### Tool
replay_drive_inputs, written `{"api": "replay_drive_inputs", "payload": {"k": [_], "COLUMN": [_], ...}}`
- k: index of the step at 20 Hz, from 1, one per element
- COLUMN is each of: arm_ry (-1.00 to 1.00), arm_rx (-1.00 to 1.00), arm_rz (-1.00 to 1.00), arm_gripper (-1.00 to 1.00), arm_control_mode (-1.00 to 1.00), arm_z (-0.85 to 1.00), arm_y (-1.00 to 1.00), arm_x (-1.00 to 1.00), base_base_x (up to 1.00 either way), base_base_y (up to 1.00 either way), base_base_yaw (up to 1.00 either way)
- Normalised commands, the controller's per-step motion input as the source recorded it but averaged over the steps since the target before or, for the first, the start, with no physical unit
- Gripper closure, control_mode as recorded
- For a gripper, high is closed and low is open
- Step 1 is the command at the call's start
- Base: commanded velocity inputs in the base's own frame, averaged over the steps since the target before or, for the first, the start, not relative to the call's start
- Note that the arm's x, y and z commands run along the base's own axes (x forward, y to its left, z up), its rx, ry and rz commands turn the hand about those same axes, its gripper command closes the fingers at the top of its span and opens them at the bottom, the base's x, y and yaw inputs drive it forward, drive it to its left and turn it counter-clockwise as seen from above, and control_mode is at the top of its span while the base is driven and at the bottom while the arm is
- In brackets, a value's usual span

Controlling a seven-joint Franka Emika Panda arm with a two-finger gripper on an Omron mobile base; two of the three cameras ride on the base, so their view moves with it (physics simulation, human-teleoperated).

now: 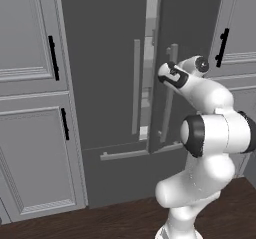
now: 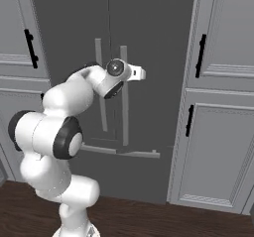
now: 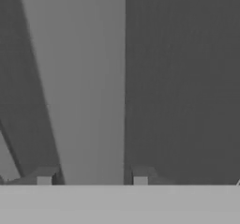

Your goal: Take the strawberry from the fridge and place it on top of the pancake, located on the dining counter.

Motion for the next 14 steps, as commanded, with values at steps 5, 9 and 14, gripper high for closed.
{"api": "replay_drive_inputs", "payload": {"k": [5, 9, 14], "arm_ry": [0.02, 0.05, 0.05], "arm_rx": [0.0, 0.04, 0.05], "arm_rz": [-0.02, -0.05, -0.09], "arm_gripper": [1.0, 1.0, 1.0], "arm_control_mode": [-1.0, -1.0, -1.0], "arm_z": [0.0, 0.0, 0.0], "arm_y": [-0.93, -1.0, -0.97], "arm_x": [-1.0, -0.92, -0.92], "base_base_x": [0.0, 0.0, 0.0], "base_base_y": [0.0, 0.0, 0.0], "base_base_yaw": [0.0, 0.0, 0.0]}}
